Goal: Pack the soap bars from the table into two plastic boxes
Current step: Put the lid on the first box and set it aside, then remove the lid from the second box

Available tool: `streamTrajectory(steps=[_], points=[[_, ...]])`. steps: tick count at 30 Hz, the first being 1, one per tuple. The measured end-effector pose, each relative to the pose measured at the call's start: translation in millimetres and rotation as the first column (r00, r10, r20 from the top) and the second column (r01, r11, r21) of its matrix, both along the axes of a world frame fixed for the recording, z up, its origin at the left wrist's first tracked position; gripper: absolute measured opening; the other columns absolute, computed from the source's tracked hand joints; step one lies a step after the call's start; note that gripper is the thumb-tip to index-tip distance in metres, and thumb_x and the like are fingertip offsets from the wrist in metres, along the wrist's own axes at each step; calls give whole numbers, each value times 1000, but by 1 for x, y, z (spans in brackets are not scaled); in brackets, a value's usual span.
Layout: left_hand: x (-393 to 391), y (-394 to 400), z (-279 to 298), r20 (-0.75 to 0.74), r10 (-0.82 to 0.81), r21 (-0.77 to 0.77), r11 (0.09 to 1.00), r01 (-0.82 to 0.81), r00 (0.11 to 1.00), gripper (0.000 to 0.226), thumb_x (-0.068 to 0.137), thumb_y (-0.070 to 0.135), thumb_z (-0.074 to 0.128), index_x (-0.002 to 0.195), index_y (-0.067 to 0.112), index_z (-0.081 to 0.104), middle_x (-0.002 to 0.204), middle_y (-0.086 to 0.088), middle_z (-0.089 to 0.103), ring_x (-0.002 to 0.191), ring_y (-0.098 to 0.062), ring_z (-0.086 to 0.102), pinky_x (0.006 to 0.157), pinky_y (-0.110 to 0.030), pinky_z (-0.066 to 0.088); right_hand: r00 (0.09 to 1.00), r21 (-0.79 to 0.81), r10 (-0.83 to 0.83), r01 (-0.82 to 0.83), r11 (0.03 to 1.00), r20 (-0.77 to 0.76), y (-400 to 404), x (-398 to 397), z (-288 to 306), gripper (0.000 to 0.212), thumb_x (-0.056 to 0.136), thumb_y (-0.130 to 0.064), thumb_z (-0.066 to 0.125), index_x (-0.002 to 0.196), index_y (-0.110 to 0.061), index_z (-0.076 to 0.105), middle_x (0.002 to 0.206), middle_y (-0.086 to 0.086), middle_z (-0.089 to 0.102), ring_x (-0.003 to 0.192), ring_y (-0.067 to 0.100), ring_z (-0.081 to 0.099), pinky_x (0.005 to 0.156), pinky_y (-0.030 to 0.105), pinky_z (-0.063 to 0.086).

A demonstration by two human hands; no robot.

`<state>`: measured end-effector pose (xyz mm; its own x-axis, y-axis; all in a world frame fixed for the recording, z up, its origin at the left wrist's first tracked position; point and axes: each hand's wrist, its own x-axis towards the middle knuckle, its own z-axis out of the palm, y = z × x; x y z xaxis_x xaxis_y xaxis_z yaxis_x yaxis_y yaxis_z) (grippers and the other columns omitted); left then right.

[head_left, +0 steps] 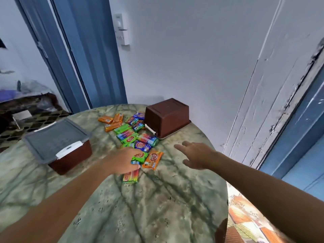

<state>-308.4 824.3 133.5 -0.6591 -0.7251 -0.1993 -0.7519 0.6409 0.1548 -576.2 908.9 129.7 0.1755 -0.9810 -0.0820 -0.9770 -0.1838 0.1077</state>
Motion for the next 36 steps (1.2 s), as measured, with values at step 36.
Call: streamTrajectory(steps=[36], points=[[-231, -238, -164, -479, 855, 581, 480, -657, 201, 65, 53, 55, 56, 113, 32, 62, 124, -6, 60, 121, -30, 51, 104, -50, 40, 66, 288, -327, 332, 898, 943, -367, -245, -134, 18, 79, -1, 58, 81, -15, 69, 67, -4, 64, 74, 16, 58, 69, 27, 45]])
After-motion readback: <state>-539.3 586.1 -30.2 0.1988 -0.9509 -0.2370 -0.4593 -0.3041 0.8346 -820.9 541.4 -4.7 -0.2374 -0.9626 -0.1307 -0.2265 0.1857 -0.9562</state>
